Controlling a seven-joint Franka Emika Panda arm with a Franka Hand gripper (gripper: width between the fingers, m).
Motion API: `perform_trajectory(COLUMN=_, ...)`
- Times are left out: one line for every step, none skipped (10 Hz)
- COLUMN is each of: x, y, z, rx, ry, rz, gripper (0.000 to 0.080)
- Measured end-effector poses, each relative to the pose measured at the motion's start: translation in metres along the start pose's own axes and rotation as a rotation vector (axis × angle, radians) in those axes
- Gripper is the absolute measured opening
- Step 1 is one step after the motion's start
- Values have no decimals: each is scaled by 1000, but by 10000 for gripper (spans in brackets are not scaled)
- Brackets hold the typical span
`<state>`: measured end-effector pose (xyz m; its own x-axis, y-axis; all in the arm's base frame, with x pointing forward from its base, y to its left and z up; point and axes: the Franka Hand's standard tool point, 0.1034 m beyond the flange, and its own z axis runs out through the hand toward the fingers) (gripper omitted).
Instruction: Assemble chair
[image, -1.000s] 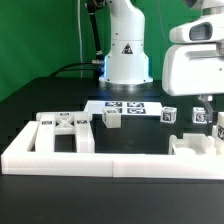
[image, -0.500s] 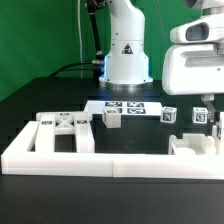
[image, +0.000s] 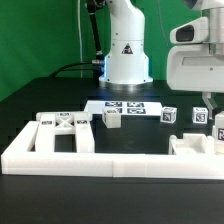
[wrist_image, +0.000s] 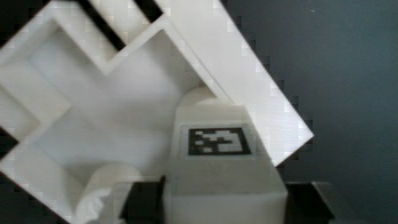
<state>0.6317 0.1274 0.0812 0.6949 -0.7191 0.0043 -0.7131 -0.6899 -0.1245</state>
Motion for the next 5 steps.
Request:
perform_trajectory(x=-2, y=-1, z=1, rx=0, ry=-3, rz=101, gripper=291)
perform_trajectory(x=-2, y=-2, z=1, rx=1, ry=-5, rz=231, gripper=291)
perform_trajectory(x=-3, y=-3, z=1, rx=1, ry=-5, rz=306, gripper=291)
perform_trajectory(x=-2, y=-3, z=1, rx=3, ry=-8, rz=404, gripper=291)
perform_trajectory(x=-2, y=-3, z=2, rx=6, ry=-12, rz=440, gripper=291)
